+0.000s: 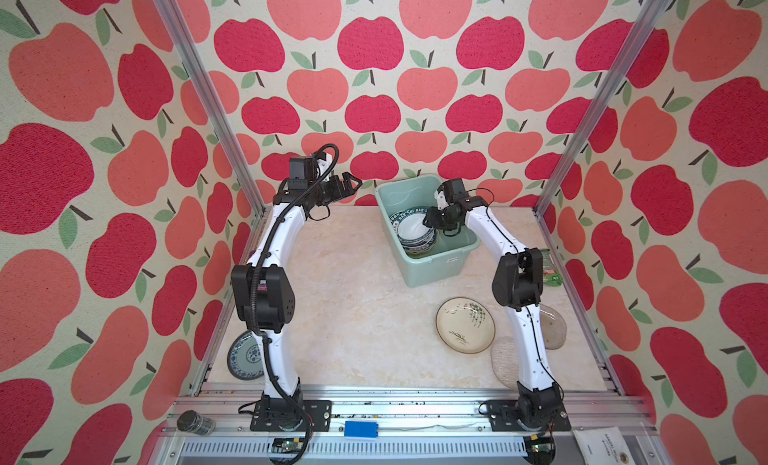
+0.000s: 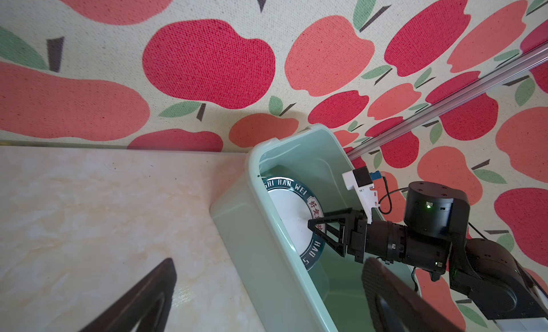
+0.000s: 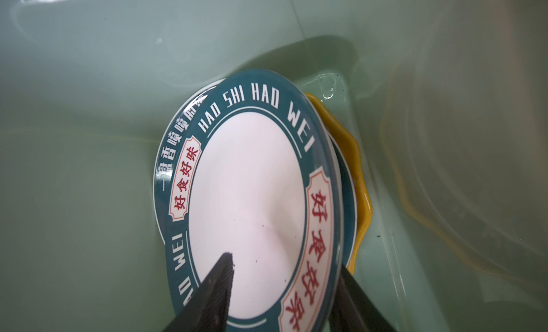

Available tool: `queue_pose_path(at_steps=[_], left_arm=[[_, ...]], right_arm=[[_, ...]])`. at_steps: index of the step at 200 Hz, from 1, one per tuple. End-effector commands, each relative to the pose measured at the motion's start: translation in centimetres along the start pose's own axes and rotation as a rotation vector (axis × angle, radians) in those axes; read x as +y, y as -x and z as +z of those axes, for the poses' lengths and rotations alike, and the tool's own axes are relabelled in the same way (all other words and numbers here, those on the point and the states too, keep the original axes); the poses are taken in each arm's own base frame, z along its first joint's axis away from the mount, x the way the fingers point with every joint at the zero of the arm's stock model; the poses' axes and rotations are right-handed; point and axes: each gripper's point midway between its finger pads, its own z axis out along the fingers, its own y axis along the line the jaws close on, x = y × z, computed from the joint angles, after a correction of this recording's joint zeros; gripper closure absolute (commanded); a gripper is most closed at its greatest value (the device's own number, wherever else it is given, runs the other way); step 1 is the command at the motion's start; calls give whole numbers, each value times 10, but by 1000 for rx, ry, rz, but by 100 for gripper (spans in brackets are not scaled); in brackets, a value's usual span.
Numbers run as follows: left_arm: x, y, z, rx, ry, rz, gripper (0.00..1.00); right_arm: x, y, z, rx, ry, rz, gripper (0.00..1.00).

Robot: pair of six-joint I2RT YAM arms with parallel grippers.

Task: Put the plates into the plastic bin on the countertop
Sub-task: 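Lay the plate flat on the stack with the right gripper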

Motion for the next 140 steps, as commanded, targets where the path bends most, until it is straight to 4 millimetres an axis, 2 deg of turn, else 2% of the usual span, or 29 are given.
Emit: queue_pose_path(at_steps=[1,47,84,140], left_arm=[[-4,5,-4,9,-11,30,0],[-6,6,-7,16,-4,35,0],[-9,5,-10,21,-1,34,0],[-9,5,-13,21,14,37,0]], right_arm=[[-27,-16,17,64,-87,7,48],[-32,-24,27,98,-124,-1,47],[-31,-25,29,100,-128,-25,40],[-26,-19,19,86,-130,-68,31]])
